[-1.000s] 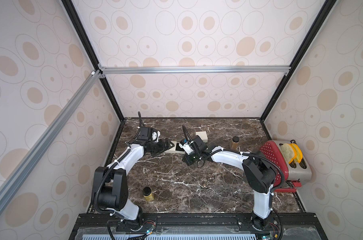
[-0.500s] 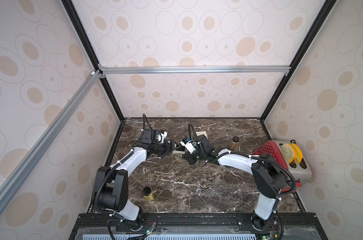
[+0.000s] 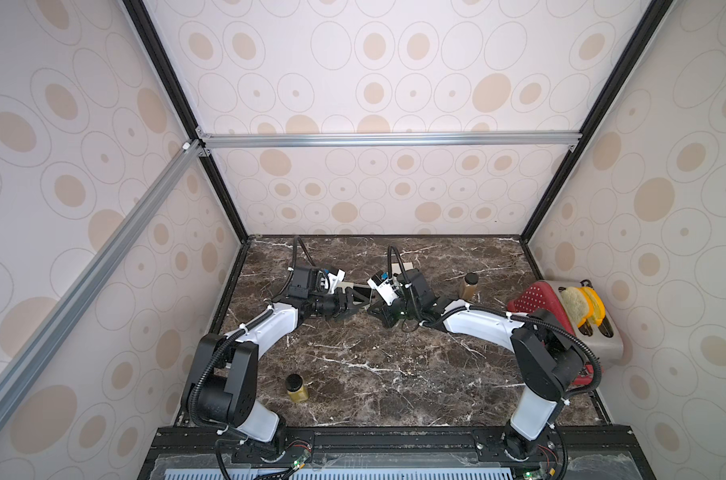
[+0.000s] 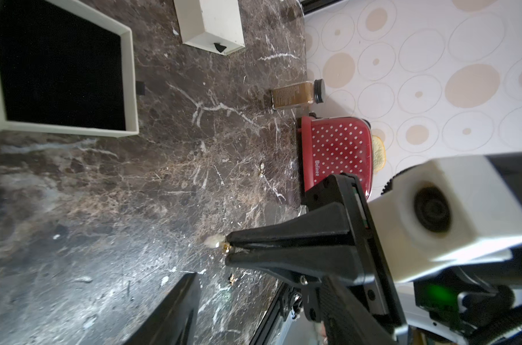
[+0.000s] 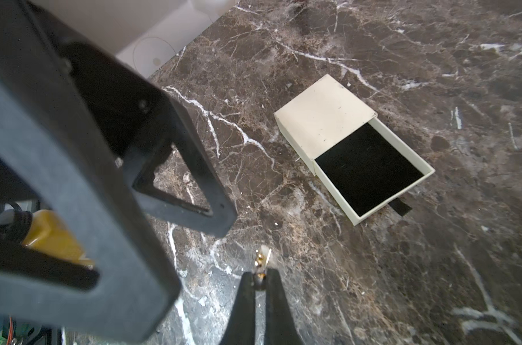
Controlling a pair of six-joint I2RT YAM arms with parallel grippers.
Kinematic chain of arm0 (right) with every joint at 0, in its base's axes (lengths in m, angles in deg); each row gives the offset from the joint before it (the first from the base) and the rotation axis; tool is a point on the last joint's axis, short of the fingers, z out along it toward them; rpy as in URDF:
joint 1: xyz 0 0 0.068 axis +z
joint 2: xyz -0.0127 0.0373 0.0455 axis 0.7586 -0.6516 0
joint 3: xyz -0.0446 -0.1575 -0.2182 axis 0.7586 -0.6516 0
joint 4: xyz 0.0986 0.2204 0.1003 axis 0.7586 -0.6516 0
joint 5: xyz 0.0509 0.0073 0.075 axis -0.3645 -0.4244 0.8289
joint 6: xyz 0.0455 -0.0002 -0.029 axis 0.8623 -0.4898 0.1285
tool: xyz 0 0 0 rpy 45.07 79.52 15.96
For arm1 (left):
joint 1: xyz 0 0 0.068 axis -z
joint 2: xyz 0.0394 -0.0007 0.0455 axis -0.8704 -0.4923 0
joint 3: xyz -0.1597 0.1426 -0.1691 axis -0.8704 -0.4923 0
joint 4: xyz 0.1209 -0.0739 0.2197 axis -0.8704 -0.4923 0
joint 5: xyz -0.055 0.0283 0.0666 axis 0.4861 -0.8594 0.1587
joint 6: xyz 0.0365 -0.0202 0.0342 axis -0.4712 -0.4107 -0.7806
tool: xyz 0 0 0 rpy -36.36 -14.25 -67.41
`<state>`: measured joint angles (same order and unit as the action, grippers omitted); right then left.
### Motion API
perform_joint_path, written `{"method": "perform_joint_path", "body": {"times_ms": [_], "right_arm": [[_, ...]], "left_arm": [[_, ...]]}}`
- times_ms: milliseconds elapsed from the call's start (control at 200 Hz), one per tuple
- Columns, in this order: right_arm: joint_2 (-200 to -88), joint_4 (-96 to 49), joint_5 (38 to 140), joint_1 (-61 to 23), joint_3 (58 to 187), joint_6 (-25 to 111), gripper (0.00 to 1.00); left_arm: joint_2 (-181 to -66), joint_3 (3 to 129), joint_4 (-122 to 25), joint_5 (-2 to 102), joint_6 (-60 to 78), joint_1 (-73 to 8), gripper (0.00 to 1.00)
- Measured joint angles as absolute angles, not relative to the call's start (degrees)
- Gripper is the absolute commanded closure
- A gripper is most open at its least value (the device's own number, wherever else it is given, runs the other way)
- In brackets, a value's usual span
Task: Place the earrings into the drawer-style jewelry box
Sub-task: Pick up the earring from the center of the board.
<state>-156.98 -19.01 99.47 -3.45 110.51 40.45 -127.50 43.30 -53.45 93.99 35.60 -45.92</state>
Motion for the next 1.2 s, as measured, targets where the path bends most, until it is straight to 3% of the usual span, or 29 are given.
{"method": "perform_joint_path", "body": {"times_ms": [330,1197], "right_arm": [[-156.9,-17.7,101.4,-4.0,110.5,42.7,1.00],[-156.8,-14.7,107.0,-4.0,109.3,48.4,1.00]], "left_arm": [[-128.0,42.1,-44.7,95.4,41.3,-43.6,0.27],[-129.4,42.1,-39.5,94.8,44.7,-43.4,0.25]]}}
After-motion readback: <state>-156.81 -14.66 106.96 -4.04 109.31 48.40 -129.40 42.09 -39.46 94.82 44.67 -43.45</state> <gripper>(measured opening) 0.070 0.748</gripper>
